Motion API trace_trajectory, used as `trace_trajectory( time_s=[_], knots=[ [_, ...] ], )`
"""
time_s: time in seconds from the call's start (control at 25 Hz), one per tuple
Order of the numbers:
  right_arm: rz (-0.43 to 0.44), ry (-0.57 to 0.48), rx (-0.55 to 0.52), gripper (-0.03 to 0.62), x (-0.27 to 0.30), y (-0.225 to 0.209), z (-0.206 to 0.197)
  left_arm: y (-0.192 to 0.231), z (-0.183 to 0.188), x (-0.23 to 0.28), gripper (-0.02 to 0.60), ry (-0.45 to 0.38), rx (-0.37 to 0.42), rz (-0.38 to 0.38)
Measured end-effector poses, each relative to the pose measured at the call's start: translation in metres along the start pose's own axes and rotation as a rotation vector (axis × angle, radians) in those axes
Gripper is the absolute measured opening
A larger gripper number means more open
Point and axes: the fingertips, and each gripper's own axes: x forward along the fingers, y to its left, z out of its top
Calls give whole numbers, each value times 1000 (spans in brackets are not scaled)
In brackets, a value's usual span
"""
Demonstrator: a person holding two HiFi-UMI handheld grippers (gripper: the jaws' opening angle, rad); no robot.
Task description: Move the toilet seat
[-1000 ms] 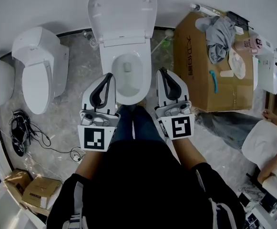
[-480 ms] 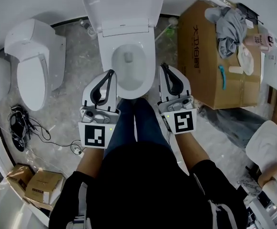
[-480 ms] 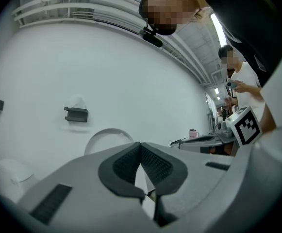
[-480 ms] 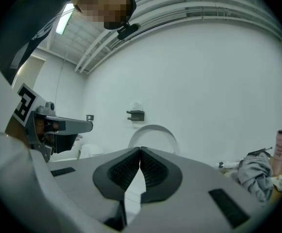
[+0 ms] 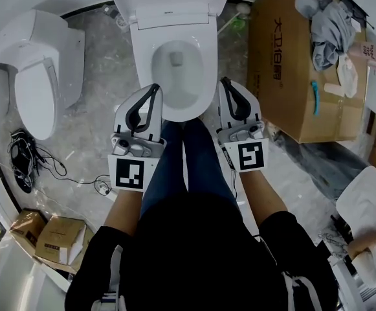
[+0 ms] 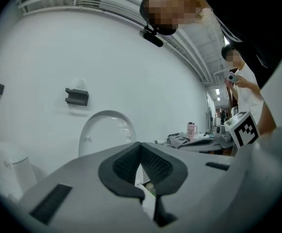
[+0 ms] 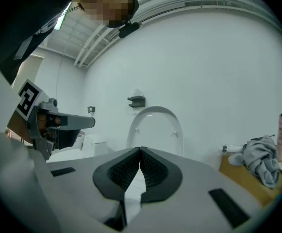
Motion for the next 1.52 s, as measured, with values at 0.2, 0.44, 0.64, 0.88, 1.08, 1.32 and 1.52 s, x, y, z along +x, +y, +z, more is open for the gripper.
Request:
trace_trajectory(
  time_s=[0.2, 0.44, 0.64, 0.88, 1.08, 1.32, 1.52],
  knots=[
    [0, 44, 11, 23, 2, 2, -37, 0, -41, 2, 6, 44, -23, -6],
    [4, 79, 27, 23, 2, 6, -74, -5, -95, -5, 6, 142, -54, -15],
    [4, 158, 37, 23, 3, 8, -113, -3, -140, -9, 6, 229, -117, 2],
    [-5, 205, 50, 23, 5, 6, -155, -4, -188, -9, 6, 316, -157, 6],
    [-5, 261, 64, 23, 5, 7, -189, -1, -219, -9, 6, 328, -204, 34],
    [8, 323, 60, 23, 6, 10, -225, -5, -254, -8, 6, 377, -192, 14],
    [10, 364, 67, 23, 4, 13, -245, -8, -280, -11, 6, 421, -225, 6]
  ],
)
